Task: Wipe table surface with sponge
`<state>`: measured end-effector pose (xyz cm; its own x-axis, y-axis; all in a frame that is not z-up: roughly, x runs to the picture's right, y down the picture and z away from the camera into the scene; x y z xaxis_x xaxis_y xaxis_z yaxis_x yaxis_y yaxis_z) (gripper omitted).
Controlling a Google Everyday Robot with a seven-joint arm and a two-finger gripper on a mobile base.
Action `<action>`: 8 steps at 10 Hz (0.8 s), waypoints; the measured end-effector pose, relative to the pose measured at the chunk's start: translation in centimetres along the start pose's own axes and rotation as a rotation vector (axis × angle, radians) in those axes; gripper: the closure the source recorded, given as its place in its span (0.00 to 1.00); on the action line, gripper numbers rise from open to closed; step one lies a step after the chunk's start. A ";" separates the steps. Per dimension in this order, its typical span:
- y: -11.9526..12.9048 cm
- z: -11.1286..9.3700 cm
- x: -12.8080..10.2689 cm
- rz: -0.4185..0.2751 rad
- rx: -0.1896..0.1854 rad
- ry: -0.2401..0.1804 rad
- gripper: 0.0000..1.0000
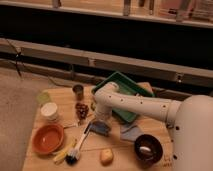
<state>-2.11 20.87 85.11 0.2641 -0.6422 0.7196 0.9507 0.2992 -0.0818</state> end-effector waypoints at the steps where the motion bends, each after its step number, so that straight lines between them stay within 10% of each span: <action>1: 0.1 0.0 0.0 0.002 0.001 0.000 1.00; 8: 4.9 -1.5 1.6 0.124 -0.009 0.045 1.00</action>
